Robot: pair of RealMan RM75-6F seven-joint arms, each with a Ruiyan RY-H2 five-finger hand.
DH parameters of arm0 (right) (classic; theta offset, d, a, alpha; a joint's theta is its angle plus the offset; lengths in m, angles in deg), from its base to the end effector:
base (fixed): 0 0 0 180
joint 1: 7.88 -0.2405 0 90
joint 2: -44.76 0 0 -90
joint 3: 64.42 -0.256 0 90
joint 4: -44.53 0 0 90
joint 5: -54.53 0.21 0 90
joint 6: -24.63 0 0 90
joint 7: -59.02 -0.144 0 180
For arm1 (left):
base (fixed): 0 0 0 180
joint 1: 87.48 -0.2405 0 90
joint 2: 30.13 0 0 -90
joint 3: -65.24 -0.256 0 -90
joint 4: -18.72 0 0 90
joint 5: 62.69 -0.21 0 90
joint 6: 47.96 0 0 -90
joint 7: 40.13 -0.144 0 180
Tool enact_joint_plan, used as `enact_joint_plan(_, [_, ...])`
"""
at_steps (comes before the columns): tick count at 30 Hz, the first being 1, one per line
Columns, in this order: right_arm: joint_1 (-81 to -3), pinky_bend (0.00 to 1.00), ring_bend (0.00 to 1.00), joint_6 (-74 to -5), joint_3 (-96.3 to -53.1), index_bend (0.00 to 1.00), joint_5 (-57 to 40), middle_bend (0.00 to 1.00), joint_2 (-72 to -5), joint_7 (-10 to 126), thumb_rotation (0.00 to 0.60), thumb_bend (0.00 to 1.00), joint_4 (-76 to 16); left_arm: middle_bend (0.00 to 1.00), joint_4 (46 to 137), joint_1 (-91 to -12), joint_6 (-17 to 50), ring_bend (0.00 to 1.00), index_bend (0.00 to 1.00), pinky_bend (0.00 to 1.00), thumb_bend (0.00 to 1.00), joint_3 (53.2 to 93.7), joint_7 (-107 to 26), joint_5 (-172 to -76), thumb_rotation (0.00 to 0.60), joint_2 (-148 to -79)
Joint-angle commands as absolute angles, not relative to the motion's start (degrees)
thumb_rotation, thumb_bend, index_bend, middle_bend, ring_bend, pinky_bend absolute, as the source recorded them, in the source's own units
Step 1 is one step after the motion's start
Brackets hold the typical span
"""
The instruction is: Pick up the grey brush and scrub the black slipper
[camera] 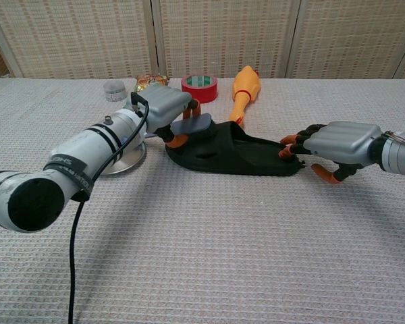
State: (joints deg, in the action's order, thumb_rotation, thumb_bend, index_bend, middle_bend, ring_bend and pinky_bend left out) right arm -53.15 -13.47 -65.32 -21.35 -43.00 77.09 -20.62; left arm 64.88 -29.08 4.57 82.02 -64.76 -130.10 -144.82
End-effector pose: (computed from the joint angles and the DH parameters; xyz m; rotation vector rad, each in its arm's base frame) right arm -0.2328 -0.3638 -0.0261 2.1900 -0.6198 0.4133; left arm -0.0718 0.4110 -0.0984 -1.8690 -0.5612 -0.9079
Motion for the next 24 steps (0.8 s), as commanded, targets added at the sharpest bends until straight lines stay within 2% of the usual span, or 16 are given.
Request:
enact_joint_plan(1, [-53.1,0.0,0.0,-13.8,-65.4,0.2,-21.2,0.0,-42.8,77.1,0.6,0.68,-20.9,0.65,65.8,-29.3,5.0,0.82,0.61,1.0,0.56,81.7,-65.2,-130.5,0.6,-144.4])
enact_joint_plan(8, [-52.4,0.0,0.0,-15.8,-65.7,0.18,-21.8,0.0,-41.4,76.0,0.6,0.68,-22.5,0.65,74.2,-31.3,10.4,0.82,0.61,1.0,0.56,79.8,-70.4,-133.3,0.6,-140.9])
enact_joint_plan(16, [-50.8,0.0,0.0,-20.4,-66.1,0.08,-24.2,0.0,-37.9,71.8,0.6,0.68,-26.4,0.65,83.8,-35.2,14.3,0.82,0.61,1.0,0.56,77.2,-80.7,-133.0,0.6,-134.1])
enact_joint_plan(20, [-50.0,0.0,0.0,-23.5,-66.8,0.01,-26.8,0.0,-33.2,65.4,0.6,0.68,-32.1,0.65,82.8,-38.1,14.1,0.82,0.61,1.0,0.56,75.1,-83.2,-131.1,0.6,-132.1])
enact_joint_plan(24, [-48.6,0.0,0.0,-29.6,-67.2,0.0,-31.0,0.0,-29.0,63.2,0.6,0.66,-36.1,0.65,78.3,-39.4,12.1,0.82,0.61,1.0,0.56,74.4,-82.8,-128.9,0.6,-132.8])
